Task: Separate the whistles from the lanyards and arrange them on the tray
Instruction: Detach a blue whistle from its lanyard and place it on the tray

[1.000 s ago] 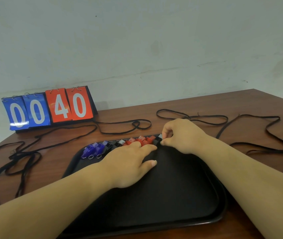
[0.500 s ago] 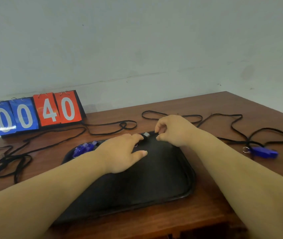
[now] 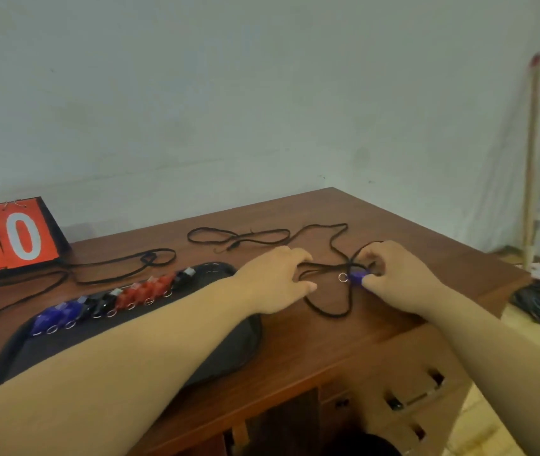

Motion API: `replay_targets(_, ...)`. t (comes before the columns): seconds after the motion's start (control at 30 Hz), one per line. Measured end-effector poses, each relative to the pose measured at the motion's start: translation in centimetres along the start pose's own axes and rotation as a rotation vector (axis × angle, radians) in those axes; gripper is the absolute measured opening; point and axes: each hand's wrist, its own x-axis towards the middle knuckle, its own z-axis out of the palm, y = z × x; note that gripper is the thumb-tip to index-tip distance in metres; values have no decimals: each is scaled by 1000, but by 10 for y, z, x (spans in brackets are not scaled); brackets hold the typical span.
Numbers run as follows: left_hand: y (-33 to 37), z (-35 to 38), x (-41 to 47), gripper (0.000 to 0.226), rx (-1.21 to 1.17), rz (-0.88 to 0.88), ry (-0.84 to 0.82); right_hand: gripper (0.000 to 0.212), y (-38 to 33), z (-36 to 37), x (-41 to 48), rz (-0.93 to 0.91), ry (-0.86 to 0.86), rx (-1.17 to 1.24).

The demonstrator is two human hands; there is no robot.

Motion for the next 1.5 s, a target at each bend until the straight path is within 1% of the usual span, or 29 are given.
replay_targets(0.1, 19, 15, 29, 56, -35, 41, -9, 34, 14, 8, -2, 22, -10, 58)
replay_targets(0.23, 31, 33, 54, 32, 29, 71, -39, 20, 21, 12, 3, -23, 19, 49)
replay_targets(0.33, 29, 41, 63, 15, 36, 61, -4, 17, 26, 13, 4, -49, 29, 72)
replay_targets(0.4, 26, 42, 65, 9, 20, 56, 20, 18, 26, 12, 4, -53, 27, 98)
replay_targets(0.53, 24, 39, 61, 24, -61, 32, 28, 17, 24, 12, 3, -59, 24, 129)
replay_targets(0.6, 24, 36, 56, 34, -81, 50, 6, 16, 23, 11, 1, -67, 35, 156)
replay_targets(0.67, 25, 33, 51, 39, -90, 82, -13, 16, 20, 8, 0, -69, 39, 168)
replay_targets(0.73, 25, 27, 47, 39, -105, 94, -18, 17, 14, 3, 0, -65, 64, 180)
replay_targets(0.83, 22, 17, 44, 36, -146, 65, -2, 14, 1, -7, 2, -91, 115, 220)
replay_targets(0.93, 16, 8, 38, 29, -182, 35, 45, 12, -18, -12, 10, -132, 148, 283)
replay_targets(1.0, 11, 2, 32, 28, -218, 0, 83, 10, -32, -13, 18, -141, 162, 340)
replay_targets(1.1, -1, -9, 20, 26, -245, -51, 144, 7, -56, -12, 27, -160, 158, 393)
replay_targets(1.23, -19, -25, 6, 22, -317, -90, 195, 16, -90, -5, 39, -223, 111, 393)
replay_targets(1.3, -30, -30, -1, 23, -390, -135, 224, 18, -108, -2, 45, -251, 87, 381)
replay_targets(1.37, -42, -32, -6, 26, -515, -194, 258, 19, -127, 0, 51, -284, 50, 407)
replay_targets(1.5, -62, -34, -20, 18, -756, -285, 337, 20, -160, 9, 62, -311, -15, 458)
